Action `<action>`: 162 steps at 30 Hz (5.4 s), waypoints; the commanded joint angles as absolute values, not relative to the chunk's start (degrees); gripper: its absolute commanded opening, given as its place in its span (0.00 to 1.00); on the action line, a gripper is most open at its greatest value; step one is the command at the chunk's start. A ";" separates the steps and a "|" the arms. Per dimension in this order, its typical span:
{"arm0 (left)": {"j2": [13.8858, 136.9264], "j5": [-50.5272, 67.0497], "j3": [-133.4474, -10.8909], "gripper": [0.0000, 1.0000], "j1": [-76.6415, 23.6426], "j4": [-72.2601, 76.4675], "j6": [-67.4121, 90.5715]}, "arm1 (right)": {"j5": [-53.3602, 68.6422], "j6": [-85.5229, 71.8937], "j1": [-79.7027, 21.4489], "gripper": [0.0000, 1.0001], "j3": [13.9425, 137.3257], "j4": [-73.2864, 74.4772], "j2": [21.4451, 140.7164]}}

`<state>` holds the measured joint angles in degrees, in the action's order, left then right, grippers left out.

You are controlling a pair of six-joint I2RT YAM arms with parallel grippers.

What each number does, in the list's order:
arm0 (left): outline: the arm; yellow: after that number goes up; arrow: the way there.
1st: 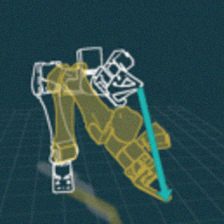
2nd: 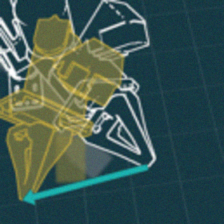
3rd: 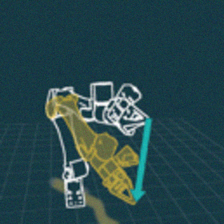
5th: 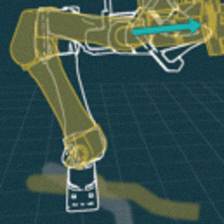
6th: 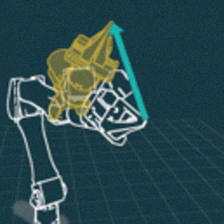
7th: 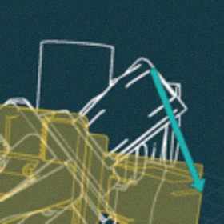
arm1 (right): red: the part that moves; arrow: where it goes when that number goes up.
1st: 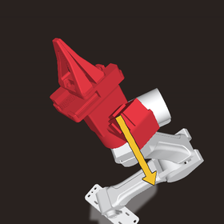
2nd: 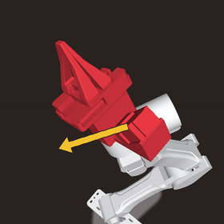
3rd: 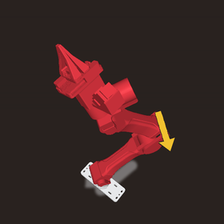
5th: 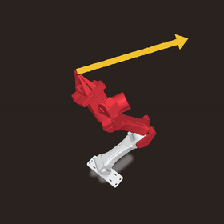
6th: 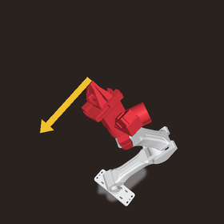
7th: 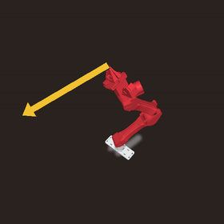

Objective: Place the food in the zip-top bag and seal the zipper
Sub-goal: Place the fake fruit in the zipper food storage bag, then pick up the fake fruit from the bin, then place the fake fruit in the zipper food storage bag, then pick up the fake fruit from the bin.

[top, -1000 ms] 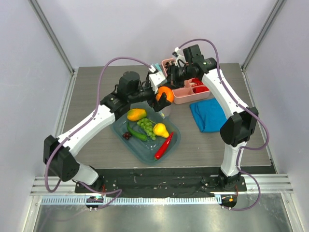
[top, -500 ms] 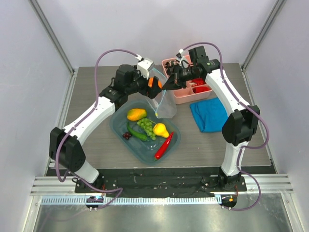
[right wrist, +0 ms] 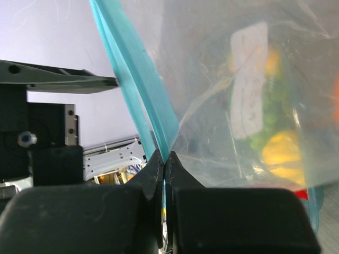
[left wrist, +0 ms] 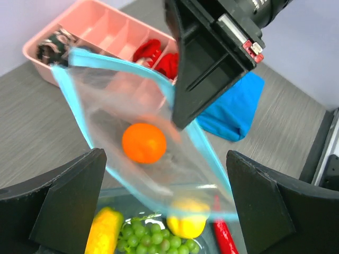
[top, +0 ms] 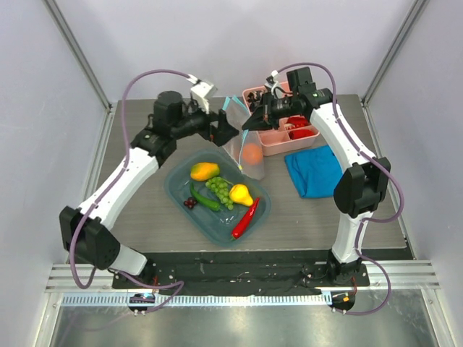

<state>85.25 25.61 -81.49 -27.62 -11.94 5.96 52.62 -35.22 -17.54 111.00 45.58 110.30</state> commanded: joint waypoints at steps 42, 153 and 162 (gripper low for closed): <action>104.43 23.81 -72.16 0.57 -21.62 -28.65 -60.21 | 29.44 -22.67 -14.85 0.01 114.87 53.52 109.95; 86.66 47.13 -93.34 0.00 -29.88 -20.09 -29.93 | 26.98 -15.73 -15.91 0.01 114.43 54.05 107.31; 96.93 27.09 -95.98 0.00 -31.99 7.99 -0.27 | 27.86 -16.61 -15.91 0.01 116.80 53.53 108.02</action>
<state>92.77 37.26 -96.07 -31.18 -9.37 -16.01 26.52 -16.62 -15.70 113.71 55.37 110.80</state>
